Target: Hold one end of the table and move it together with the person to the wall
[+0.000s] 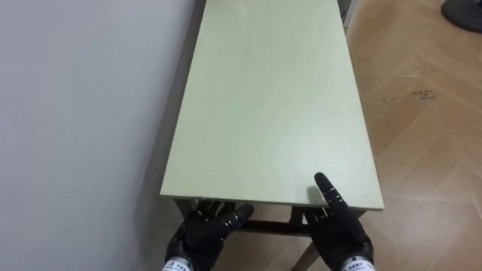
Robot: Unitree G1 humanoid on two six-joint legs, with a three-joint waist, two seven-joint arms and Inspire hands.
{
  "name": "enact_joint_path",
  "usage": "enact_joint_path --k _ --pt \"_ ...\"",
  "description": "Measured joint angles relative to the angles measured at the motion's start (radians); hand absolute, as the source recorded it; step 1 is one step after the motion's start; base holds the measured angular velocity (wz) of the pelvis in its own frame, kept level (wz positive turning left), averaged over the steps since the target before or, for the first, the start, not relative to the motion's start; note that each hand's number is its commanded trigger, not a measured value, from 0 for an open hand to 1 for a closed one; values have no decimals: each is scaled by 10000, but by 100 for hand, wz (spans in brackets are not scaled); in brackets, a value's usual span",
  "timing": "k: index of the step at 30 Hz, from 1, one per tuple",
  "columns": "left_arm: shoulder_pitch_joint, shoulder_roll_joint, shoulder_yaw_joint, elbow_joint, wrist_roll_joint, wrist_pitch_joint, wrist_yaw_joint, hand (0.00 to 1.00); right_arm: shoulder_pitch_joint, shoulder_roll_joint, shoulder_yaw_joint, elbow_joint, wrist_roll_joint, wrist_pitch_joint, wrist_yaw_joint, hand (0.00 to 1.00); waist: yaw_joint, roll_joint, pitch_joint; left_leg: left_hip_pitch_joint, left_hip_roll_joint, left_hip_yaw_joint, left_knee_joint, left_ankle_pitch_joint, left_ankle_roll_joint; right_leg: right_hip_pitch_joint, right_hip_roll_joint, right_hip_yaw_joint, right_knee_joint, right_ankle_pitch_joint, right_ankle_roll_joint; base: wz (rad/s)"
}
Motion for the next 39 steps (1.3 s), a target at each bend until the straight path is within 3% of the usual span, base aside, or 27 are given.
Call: enact_joint_path --k 8,12,18,20,24,27,32,36,39 --pt "258 145 -24 0 339 0 -125 0 -6 -51 72 335 -993 53 966 0 13 -96 -16 23 1 0 19 0 0 33 0 -7 9 -3 -1 0" --pt "350 144 42 216 331 62 -440 0 7 -46 189 436 -1946 448 1968 0 63 -115 -13 155 6 -19 20 -1 -1 169 -2 -25 1 -8 3 2" --pt "328 375 13 906 336 280 -632 0 16 -261 529 547 -2940 1067 3269 0 50 -125 -22 -1 8 -71 10 -18 -10 98 2 -63 7 -38 -10 3" --pt "347 407 19 1108 332 368 -738 0 14 -308 579 610 -3185 1237 3655 0 70 -152 -40 -32 8 -75 9 -18 -10 84 0 -87 2 -37 -11 2" --pt "299 725 48 1874 334 496 -1392 0 13 -662 544 751 -3568 1570 4265 0 79 -301 -151 -31 11 -77 16 -17 -10 109 -18 -139 3 -37 -11 3" --pt "134 909 76 2689 338 490 -1594 0 17 -702 375 1123 -3822 1604 4764 0 70 -353 -169 26 11 -74 16 -18 -9 160 -24 -147 -1 -38 -10 0" --pt "108 945 248 3722 368 491 -1711 0 115 -730 147 1811 -4145 1607 5195 0 65 -304 -136 149 26 -56 -121 -32 -15 209 21 -78 -13 -36 -9 -1" --pt "11 936 639 4641 623 419 -1758 0 165 -746 -713 3291 -5302 1571 5384 0 1 -246 -104 163 57 -81 -99 -91 -25 302 34 -124 -40 -36 -9 0" --pt "-46 931 848 5447 748 123 -1661 0 125 -734 -1262 4948 -6009 1284 5129 0 -16 -257 -108 175 69 -95 -83 -100 -39 374 67 -129 -163 -36 -9 -1"
